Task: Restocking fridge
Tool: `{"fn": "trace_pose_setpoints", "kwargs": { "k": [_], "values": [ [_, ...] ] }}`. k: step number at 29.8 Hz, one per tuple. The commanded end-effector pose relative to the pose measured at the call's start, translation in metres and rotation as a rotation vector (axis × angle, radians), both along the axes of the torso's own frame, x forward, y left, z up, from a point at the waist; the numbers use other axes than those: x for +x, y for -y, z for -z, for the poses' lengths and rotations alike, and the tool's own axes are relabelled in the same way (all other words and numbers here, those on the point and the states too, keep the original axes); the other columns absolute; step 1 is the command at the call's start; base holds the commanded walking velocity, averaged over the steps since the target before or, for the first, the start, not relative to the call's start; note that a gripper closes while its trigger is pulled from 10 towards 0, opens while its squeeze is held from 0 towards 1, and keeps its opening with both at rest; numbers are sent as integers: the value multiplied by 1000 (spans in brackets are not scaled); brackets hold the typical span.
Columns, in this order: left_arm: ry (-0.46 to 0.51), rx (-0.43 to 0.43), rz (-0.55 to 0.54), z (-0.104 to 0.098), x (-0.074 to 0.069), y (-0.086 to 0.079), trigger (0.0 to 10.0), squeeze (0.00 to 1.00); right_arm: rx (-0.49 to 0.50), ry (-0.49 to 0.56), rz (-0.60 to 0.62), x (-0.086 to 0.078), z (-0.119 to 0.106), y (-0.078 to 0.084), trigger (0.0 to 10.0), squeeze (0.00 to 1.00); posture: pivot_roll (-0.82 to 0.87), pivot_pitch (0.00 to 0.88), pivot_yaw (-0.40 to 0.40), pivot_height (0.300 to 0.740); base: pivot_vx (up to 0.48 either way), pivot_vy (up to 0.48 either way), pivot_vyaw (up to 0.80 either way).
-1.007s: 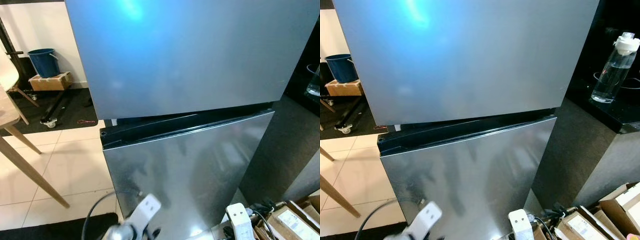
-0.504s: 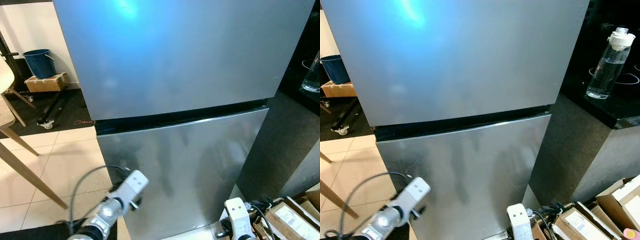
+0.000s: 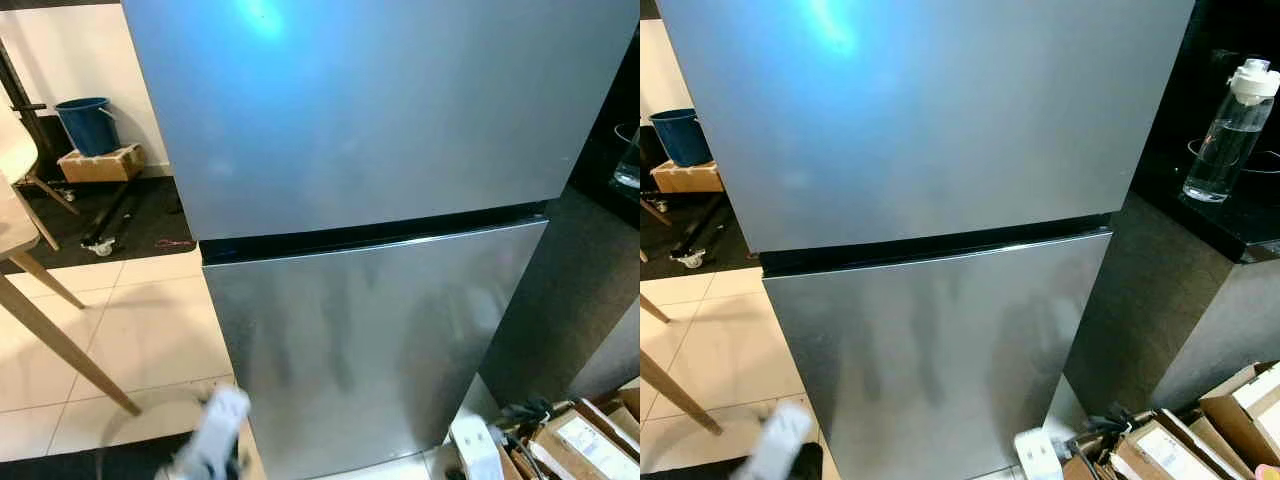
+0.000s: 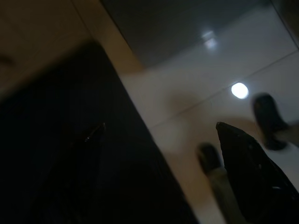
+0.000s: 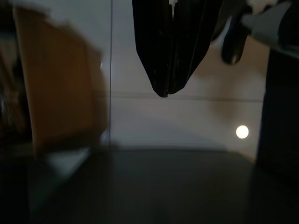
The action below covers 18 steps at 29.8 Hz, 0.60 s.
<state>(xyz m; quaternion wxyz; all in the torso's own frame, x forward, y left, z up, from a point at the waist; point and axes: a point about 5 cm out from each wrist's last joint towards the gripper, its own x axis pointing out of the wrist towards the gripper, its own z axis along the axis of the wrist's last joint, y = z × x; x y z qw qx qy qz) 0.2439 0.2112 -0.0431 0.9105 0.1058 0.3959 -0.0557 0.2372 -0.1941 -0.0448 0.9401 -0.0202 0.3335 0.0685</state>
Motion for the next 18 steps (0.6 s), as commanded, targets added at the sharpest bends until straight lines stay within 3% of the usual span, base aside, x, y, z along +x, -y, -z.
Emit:
{"fn": "trace_pose_setpoints", "kwargs": {
  "k": [1, 4, 11, 18],
  "values": [
    [-6, -17, -111, 4, -7, -7, 10000, 0, 30, -21, 165, -8, 4, 19, 10000, 0, -106, 118, 14, 740, 0, 0, 0],
    [13, -56, -167, 7, -12, -7, 10000, 0, 62, -13, 300, -14, 4, 33, 10000, 0, -99, 115, 16, 740, 0, 0, 0],
    [45, -88, -134, 4, -9, -2, 10000, 0, 33, 36, 304, -10, -1, 37, 10000, 0, -90, 109, 22, 740, 0, 0, 0],
    [35, -92, -113, 6, -11, 1, 10000, 0, 44, 80, 267, -1, -6, 29, 10000, 0, -87, 97, 12, 740, 0, 0, 0]
  ]
}}
